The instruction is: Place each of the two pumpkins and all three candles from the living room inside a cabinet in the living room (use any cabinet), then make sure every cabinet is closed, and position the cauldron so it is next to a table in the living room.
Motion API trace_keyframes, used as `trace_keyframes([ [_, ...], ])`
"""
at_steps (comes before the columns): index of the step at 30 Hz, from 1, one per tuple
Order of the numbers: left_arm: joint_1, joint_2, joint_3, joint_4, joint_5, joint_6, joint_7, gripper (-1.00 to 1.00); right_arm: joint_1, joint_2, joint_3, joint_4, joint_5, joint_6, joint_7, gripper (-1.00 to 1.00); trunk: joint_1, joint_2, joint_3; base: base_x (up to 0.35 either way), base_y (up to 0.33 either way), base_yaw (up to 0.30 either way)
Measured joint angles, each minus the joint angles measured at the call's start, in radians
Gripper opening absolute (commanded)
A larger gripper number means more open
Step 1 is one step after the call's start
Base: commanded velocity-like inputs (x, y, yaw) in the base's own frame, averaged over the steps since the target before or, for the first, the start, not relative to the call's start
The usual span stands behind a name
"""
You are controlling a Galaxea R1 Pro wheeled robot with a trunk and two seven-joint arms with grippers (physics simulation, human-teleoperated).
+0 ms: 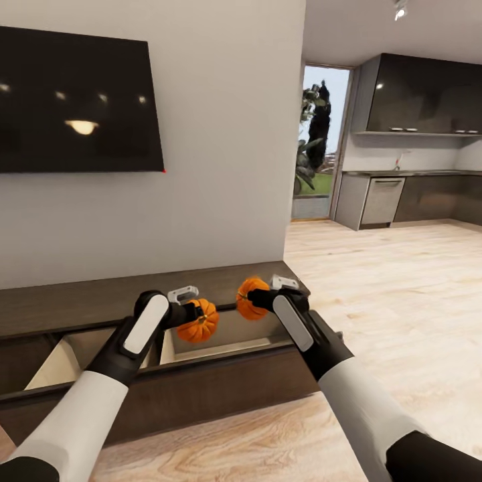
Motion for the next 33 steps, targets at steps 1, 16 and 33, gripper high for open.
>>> trace_keyframes([
  [1,0.0,0.0,-0.004,0.006,0.0,-0.002,0.0,-1.0,0.0,0.0,0.004,0.008,0.0,-0.001,-0.001,-1.0,0.0,0.0,0.0,0.0,0.0,0.0],
  [16,0.0,0.0,-0.126,0.073,-0.003,-0.127,-0.007,-1.0,-0.001,0.0,0.012,0.103,0.007,-0.006,-0.004,-1.0,0.0,0.0,0.0,0.0,0.0,0.0],
  [33,0.0,0.0,-0.158,0.095,-0.002,-0.162,-0.01,-1.0,0.0,0.0,0.012,0.099,0.005,-0.023,0.004,-1.0,0.0,0.0,0.0,0.048,0.0,0.0],
])
